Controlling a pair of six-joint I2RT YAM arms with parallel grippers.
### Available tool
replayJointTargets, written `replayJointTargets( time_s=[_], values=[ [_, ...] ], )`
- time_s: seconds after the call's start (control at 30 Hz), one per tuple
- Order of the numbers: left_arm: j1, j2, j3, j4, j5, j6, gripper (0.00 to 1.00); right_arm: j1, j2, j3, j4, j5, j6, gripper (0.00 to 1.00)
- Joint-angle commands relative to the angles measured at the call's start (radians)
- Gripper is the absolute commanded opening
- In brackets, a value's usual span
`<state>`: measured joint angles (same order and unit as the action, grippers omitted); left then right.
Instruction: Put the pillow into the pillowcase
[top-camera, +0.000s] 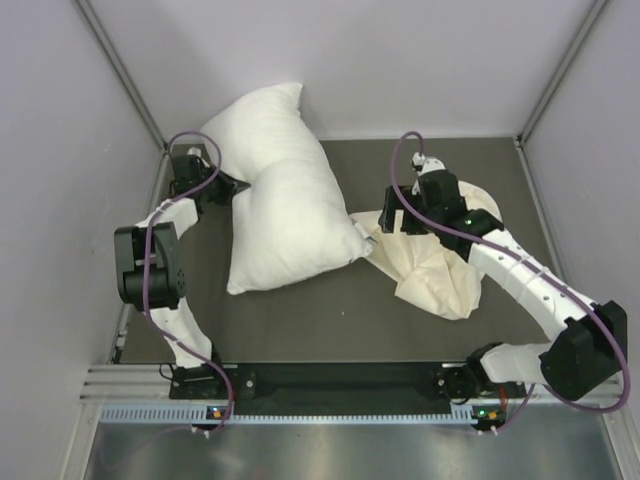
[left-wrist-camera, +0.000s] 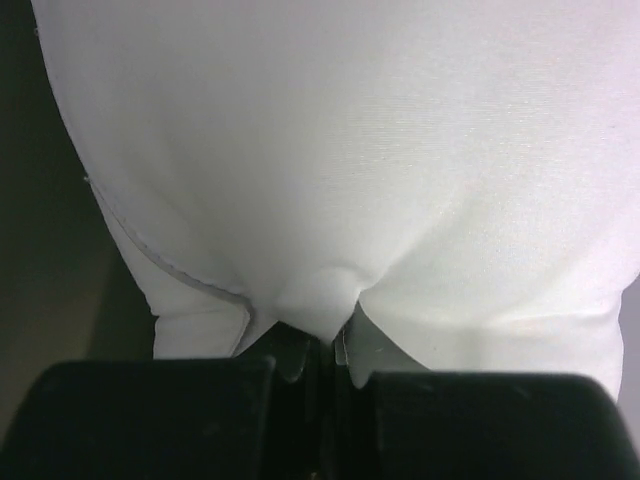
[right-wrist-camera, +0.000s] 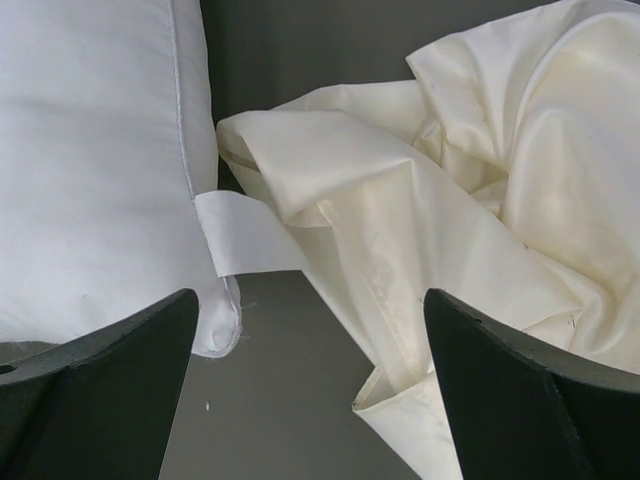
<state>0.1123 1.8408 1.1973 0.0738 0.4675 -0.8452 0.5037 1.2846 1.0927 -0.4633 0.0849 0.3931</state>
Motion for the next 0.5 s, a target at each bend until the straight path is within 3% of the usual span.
replayJointTargets(
  time_s=[0.0,0.07,0.3,0.4,0.47],
  values=[
    [-0.016,-0.047,0.002,0.13,-0.055,-0.006,0.0,0.013,-0.062,-0.019,0.018,-0.008,-0.007,0.94],
    [-0.032,-0.142,-0.072,0.08,-0.216,0.061,0.0,0.015,-0.073,-0.037,0.018,-0.002,-0.008,0.94],
    [-0.059,-0.829,-0.401,-0.13,-0.819,0.051,0.0,0.013,-0.08,-0.076,0.034,-0.022,0.006,0.94],
    [-0.109,-0.987,-0.47,-0.172,-1.011,0.052,0.0,0.016,-0.088,-0.091,0.037,-0.039,0.007,0.93],
    [-0.171,-1.015,-0.502,-0.16,-1.047,0.052,0.0,0.016,-0.09,-0.102,0.037,-0.045,0.007,0.93]
  ],
)
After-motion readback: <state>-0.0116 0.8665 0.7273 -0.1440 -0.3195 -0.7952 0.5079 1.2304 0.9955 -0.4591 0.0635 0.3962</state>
